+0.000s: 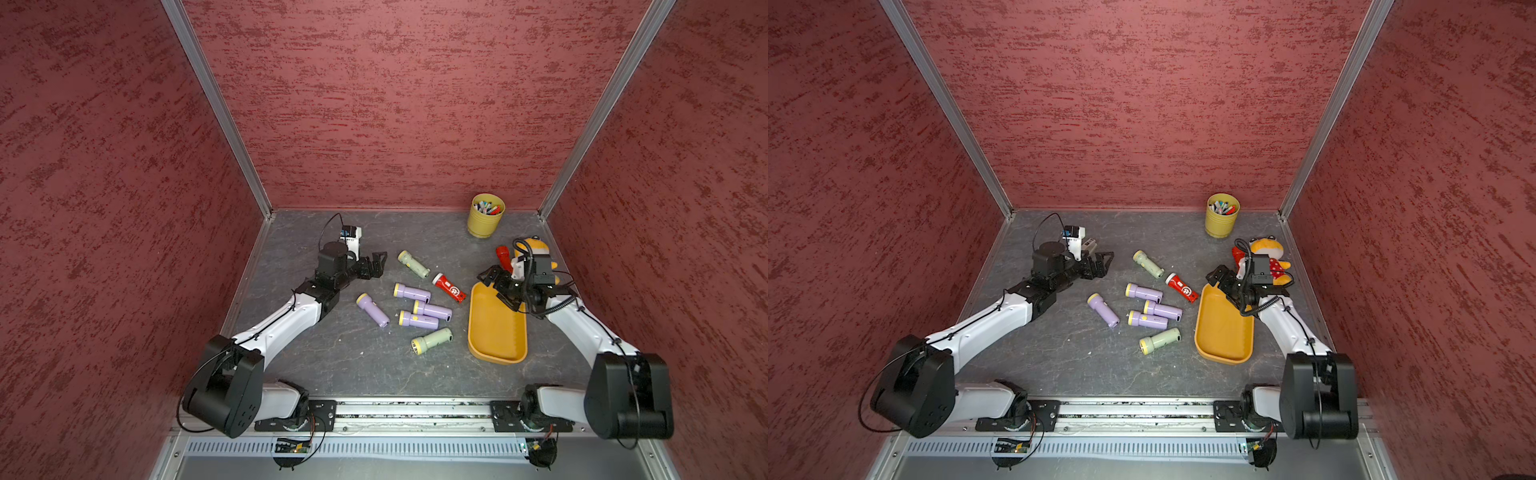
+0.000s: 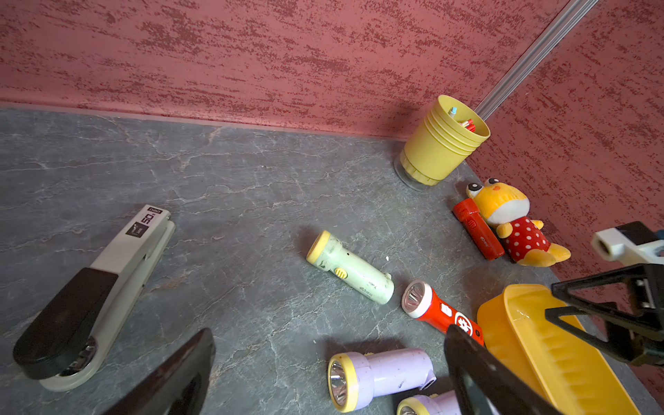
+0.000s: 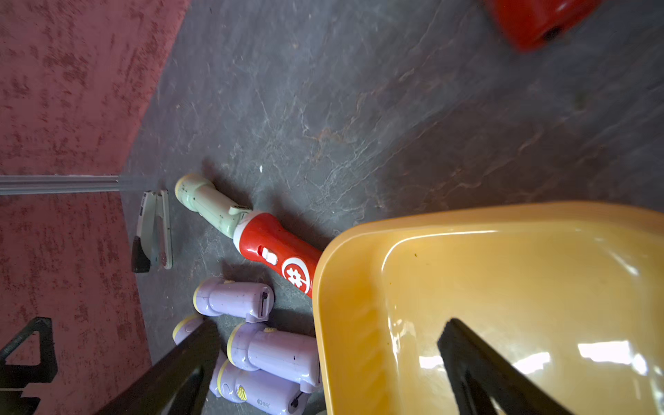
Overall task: Put the flashlights into the storage boxes
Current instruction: Adjust the storage box at the center of the board.
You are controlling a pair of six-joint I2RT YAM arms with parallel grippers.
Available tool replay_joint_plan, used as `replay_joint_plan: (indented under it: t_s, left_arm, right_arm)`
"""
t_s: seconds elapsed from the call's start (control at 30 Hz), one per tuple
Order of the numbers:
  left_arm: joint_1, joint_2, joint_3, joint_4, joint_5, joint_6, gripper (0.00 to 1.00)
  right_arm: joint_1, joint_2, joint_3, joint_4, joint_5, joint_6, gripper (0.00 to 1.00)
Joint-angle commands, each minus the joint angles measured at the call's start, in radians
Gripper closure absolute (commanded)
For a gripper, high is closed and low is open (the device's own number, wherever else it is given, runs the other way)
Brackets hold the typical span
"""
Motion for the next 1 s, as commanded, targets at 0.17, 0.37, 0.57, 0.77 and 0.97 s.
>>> replay_joint_plan:
  t_s: [0.17,0.37,0.57,0.77,0.97]
  left_arm:
    - [-0.005,-0.069,-0.031,-0.024,-0.051,0.001,0.01]
    - [-0.004,-0.107,-0.049,-0.038,-0.078,0.007,0.01]
    - [-0.003,-0.117,-0.051,-0.053,-0.085,0.021,0.0]
    - [-0.003,-0.12,-0.043,-0.058,-0.09,0.015,0.0]
    - [0.011,-0.126,-0.009,-0.14,-0.088,0.008,0.0]
  right_arm:
    - [0.082,0.109,0.029,0.13,-0.015,0.035,0.01]
    - [0.124,0.212,0.101,0.17,0.011,0.024,0.01]
    - [0.166,0.228,0.126,0.197,0.026,0.022,0.01]
    - [0.194,0.185,0.204,0.064,0.079,-0.083,0.02]
    - [0.19,0.152,0.428,-0.263,0.368,-0.298,0.06]
